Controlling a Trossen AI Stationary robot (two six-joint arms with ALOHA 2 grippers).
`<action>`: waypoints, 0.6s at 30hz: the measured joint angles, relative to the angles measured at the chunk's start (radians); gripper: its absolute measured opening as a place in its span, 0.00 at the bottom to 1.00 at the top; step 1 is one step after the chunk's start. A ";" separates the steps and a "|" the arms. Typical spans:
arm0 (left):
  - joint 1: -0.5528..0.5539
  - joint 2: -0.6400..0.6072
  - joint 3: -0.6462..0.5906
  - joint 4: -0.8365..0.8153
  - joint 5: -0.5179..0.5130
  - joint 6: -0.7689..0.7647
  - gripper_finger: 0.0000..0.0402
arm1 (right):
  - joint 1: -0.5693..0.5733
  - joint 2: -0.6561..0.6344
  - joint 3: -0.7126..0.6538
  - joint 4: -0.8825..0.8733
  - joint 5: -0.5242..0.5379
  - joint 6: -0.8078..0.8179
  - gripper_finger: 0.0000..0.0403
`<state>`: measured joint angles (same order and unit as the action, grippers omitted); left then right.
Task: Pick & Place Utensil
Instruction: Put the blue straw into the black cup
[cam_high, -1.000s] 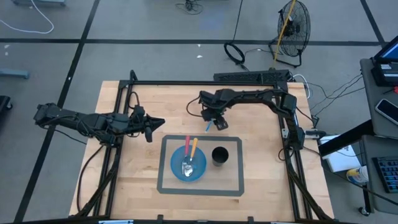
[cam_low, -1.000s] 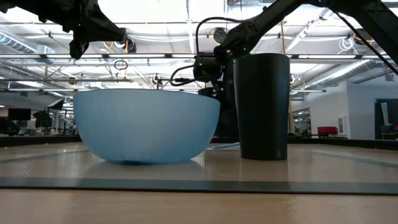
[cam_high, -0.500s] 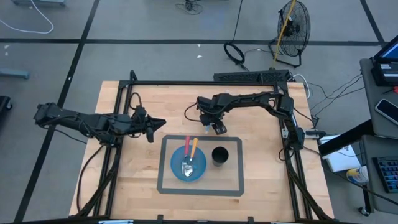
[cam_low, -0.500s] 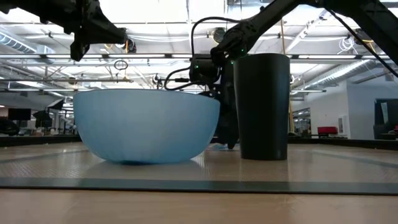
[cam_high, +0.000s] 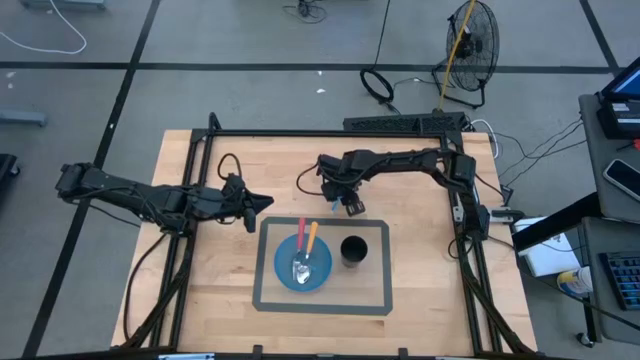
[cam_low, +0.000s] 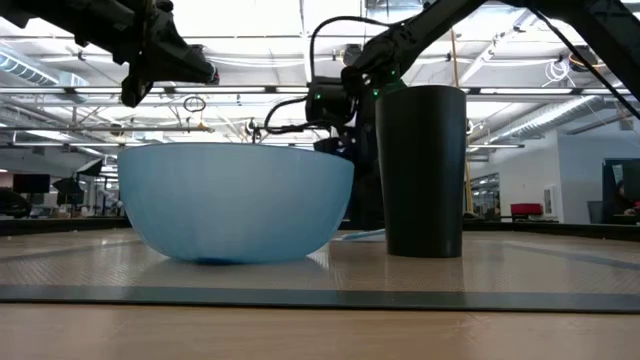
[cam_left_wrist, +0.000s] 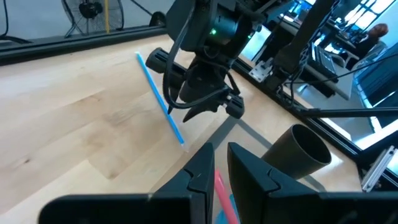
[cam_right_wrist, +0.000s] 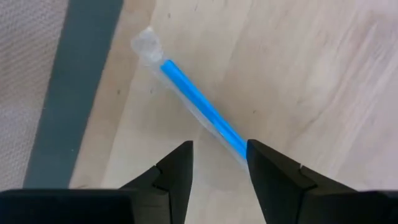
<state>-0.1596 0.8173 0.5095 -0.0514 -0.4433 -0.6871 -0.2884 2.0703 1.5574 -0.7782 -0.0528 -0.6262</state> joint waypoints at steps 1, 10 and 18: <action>0.000 0.002 0.000 0.004 0.002 0.005 0.12 | 0.003 -0.002 0.000 0.001 0.001 -0.014 0.36; 0.000 0.003 0.000 0.005 0.006 0.004 0.12 | 0.039 -0.016 0.000 0.071 0.000 -0.120 0.36; 0.000 0.003 0.000 0.004 0.027 0.003 0.12 | 0.049 -0.005 0.001 0.050 -0.005 -0.127 0.36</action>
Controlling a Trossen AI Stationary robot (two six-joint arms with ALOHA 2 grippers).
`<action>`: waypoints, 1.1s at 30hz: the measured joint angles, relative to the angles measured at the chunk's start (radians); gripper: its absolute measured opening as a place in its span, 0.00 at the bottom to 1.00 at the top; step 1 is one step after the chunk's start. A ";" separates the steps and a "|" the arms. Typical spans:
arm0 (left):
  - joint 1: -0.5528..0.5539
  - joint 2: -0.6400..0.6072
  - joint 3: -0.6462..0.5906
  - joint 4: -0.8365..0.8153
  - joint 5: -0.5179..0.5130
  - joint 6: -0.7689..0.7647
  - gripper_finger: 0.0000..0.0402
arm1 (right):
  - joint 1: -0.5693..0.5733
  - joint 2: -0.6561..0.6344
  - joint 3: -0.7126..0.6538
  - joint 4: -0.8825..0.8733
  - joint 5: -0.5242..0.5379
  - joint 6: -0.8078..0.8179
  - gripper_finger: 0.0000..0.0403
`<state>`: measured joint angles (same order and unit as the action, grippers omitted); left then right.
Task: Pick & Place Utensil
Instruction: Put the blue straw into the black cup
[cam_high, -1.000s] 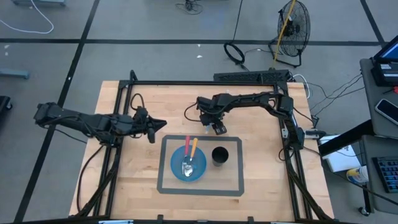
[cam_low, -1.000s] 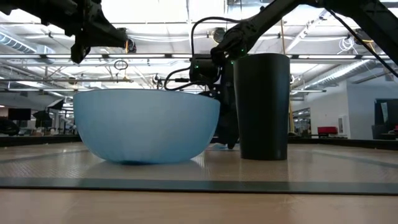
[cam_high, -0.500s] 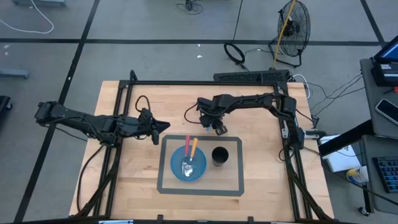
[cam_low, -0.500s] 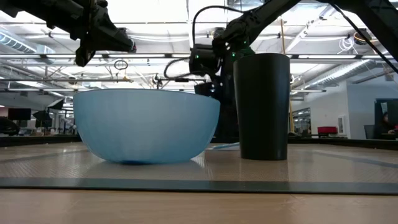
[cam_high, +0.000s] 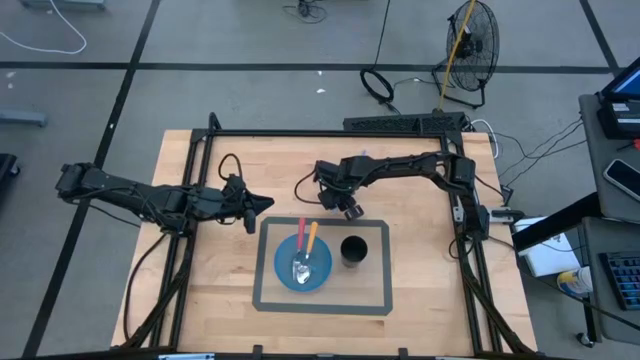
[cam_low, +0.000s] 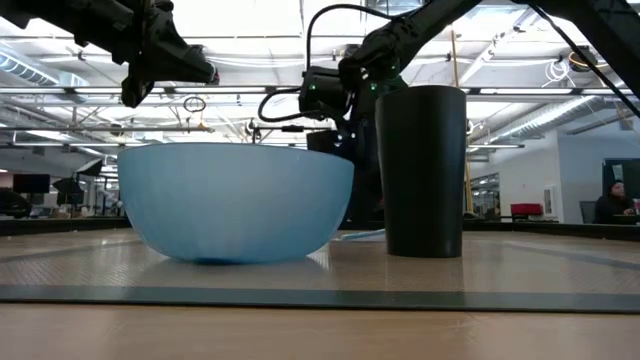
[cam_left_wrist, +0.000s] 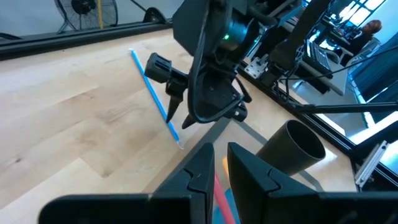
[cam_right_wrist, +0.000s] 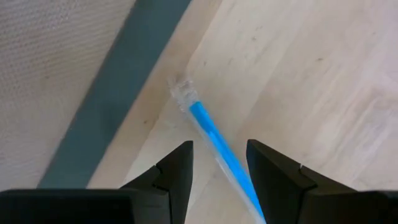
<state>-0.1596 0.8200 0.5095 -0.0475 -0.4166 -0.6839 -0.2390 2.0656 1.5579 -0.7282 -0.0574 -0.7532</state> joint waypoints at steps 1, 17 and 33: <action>0.000 0.000 0.000 0.000 -0.001 0.001 0.12 | -0.001 -0.001 -0.002 0.007 0.001 -0.001 0.36; 0.000 0.000 0.000 0.008 -0.001 -0.008 0.12 | -0.002 0.042 -0.012 -0.008 0.001 0.086 0.35; -0.007 0.000 0.000 0.027 0.006 -0.002 0.12 | -0.003 0.044 -0.013 -0.054 0.005 0.181 0.03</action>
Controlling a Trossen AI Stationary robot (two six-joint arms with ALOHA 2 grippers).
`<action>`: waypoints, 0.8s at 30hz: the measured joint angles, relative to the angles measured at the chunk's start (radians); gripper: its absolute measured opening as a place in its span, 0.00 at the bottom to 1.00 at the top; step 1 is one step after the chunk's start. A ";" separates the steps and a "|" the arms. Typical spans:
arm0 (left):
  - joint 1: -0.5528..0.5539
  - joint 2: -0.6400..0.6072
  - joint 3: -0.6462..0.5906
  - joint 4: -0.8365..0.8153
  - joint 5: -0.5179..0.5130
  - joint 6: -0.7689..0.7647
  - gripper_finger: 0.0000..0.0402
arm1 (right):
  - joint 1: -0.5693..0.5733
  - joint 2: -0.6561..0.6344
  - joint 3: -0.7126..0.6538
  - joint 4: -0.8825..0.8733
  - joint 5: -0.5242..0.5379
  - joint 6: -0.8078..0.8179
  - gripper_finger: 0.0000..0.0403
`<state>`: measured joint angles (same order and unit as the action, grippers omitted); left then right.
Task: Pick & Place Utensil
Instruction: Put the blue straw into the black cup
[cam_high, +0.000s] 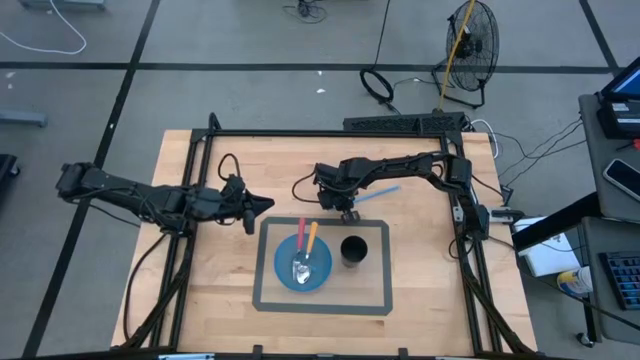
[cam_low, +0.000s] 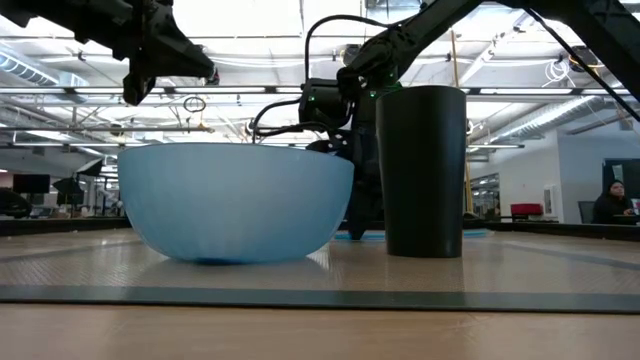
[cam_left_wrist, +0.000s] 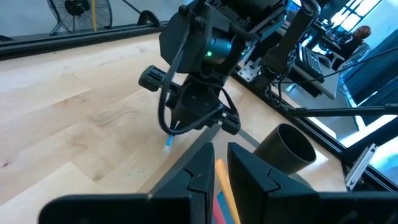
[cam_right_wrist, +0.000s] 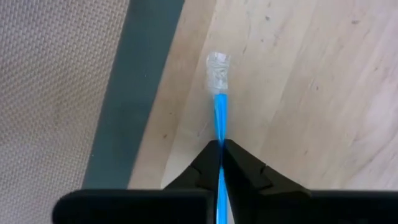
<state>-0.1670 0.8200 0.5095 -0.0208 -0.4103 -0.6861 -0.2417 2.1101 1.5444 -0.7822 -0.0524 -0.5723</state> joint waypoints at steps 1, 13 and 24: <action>-0.004 0.000 0.000 0.000 0.000 0.000 0.12 | 0.000 0.000 0.000 0.000 0.000 0.013 0.03; -0.040 0.000 0.000 0.006 -0.009 0.001 0.12 | 0.000 -0.015 -0.003 -0.003 0.000 0.113 0.00; -0.045 0.000 0.000 0.031 -0.010 0.027 0.12 | 0.000 -0.126 -0.006 -0.011 0.003 0.224 0.00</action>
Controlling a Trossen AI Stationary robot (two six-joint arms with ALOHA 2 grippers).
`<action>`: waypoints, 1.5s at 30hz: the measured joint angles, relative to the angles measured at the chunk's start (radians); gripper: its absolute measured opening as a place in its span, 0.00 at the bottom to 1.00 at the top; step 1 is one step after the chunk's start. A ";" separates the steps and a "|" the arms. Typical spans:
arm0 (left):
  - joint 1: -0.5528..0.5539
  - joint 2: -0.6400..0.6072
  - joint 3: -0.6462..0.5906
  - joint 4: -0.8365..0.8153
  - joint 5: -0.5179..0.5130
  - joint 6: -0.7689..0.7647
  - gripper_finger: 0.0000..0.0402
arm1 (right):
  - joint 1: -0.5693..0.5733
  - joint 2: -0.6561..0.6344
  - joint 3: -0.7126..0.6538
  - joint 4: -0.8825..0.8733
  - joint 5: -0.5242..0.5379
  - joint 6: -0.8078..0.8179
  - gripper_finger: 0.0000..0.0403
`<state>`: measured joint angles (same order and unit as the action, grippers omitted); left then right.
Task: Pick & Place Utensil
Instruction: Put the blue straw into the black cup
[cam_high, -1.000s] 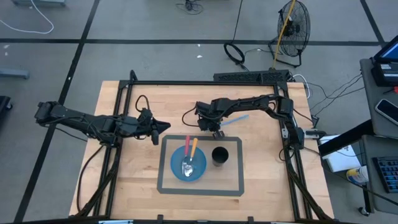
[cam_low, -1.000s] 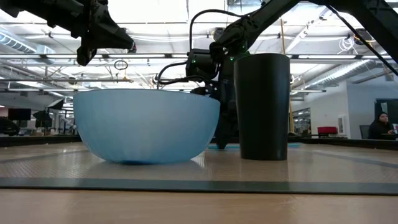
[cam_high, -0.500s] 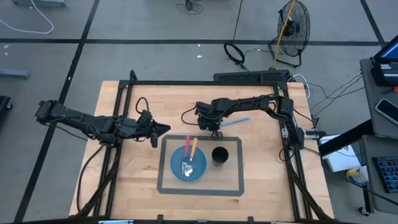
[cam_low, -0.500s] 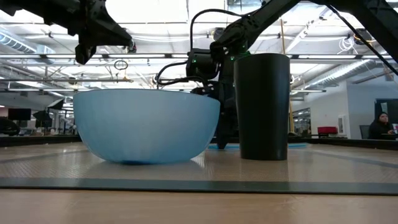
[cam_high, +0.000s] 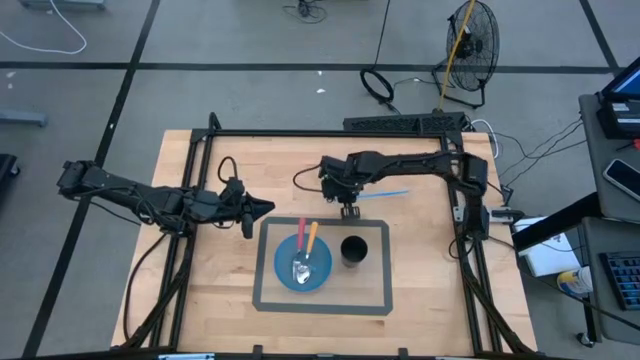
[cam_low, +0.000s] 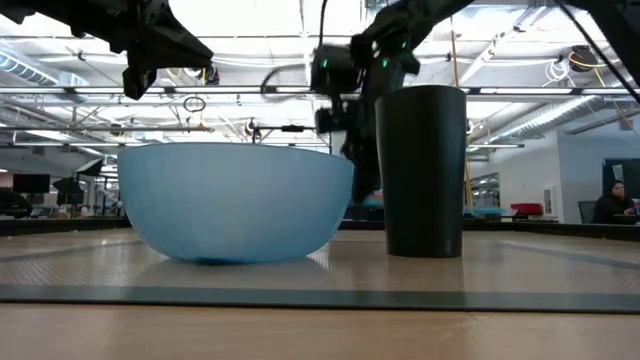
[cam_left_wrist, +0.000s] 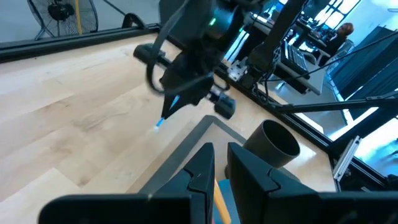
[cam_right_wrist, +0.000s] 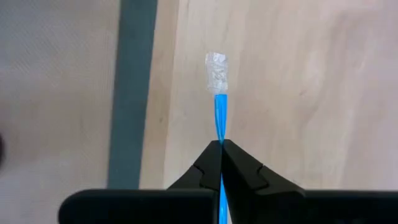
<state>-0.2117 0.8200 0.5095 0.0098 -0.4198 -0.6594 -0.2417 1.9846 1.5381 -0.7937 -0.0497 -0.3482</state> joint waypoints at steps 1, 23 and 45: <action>0.000 0.000 0.000 0.000 0.000 0.000 0.12 | 0.000 -0.016 0.000 0.002 0.000 0.010 0.00; 0.001 0.000 0.000 0.024 -0.017 0.055 0.12 | -0.060 -0.569 0.004 0.227 0.001 0.330 0.00; 0.048 0.000 0.000 0.052 -0.026 0.124 0.12 | 0.199 -0.727 0.004 0.547 -0.004 0.494 0.00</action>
<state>-0.1640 0.8200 0.5098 0.0620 -0.4455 -0.5354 -0.0430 1.2572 1.5425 -0.2464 -0.0537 0.1459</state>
